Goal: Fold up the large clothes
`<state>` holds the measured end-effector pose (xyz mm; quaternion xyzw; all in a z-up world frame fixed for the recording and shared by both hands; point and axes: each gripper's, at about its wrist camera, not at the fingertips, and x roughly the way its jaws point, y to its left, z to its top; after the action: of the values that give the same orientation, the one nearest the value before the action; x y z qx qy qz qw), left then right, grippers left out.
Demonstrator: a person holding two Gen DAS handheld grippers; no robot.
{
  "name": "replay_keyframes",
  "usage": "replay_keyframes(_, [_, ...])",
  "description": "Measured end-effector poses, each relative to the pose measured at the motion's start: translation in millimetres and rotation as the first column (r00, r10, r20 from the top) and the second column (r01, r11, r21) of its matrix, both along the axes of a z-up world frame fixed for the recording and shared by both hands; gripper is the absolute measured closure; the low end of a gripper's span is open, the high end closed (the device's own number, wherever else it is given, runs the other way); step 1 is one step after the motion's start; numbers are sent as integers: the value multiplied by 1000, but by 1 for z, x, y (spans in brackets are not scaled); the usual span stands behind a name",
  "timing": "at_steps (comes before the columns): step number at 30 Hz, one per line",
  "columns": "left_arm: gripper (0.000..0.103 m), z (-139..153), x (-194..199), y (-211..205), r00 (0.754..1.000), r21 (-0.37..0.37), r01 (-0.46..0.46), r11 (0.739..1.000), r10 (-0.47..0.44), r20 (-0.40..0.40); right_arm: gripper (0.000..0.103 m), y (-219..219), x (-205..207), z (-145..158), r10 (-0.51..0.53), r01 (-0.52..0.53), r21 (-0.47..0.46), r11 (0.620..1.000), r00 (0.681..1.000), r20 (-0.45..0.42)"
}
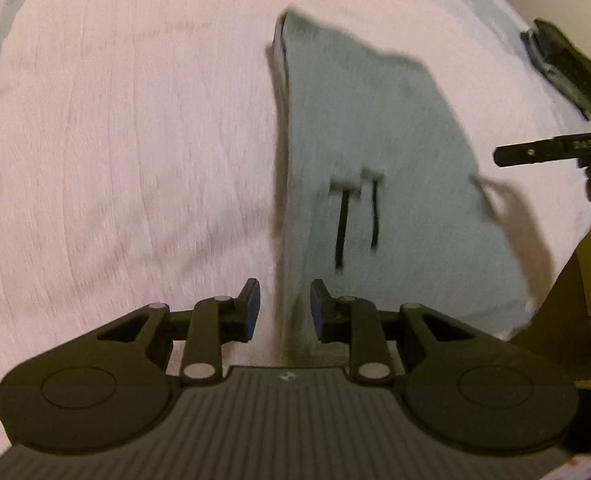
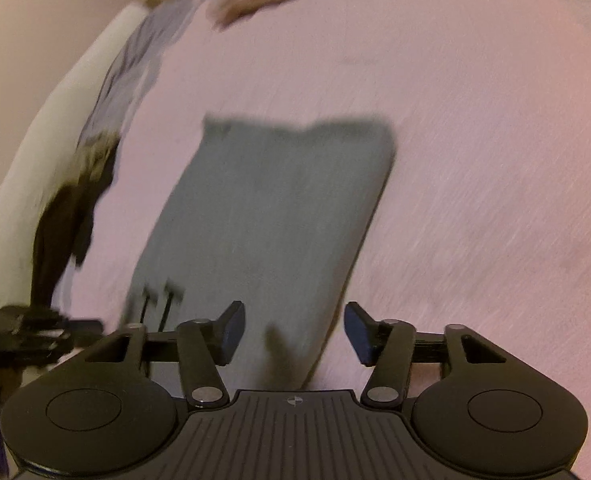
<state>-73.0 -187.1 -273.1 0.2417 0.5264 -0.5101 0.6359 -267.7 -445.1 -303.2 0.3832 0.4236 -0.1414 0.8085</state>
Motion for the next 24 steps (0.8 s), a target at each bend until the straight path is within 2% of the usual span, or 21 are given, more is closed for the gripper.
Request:
replay_keyframes(3, [72,14,20,-32,1000,-55,17,998,-17,-11,43,-26,7,7,-63,64,-20,998,998,22])
replay_keyframes(5, [57,19,33,-60,999,-79,40,996,-40,-9,42,-43,15,5,-95,95,-10,995,995,39])
replay_keyframes(8, [46,22,55,-114,997,-117,75,990,-78,-19,42,-69,27,-7,-140,140,10,990,990,21])
replay_keyframes(11, [44,12,75,-166,995,-128,78,989,-84,-47,42,-88,40,-23,-166,164,63,985,985,36])
replay_keyframes(15, [44,-21,98,-219,993,-87,75,993,-83,-85,42,-113,60,-52,-150,147,113,983,989,19])
replay_keyframes(21, [43,-76,124,-254,971,19,139,990,-133,-196,43,-136,75,-74,-127,121,172,978,992,22])
replay_keyframes(24, [44,-91,128,-259,956,36,173,984,-159,-245,44,-144,76,-78,-104,97,191,977,994,28])
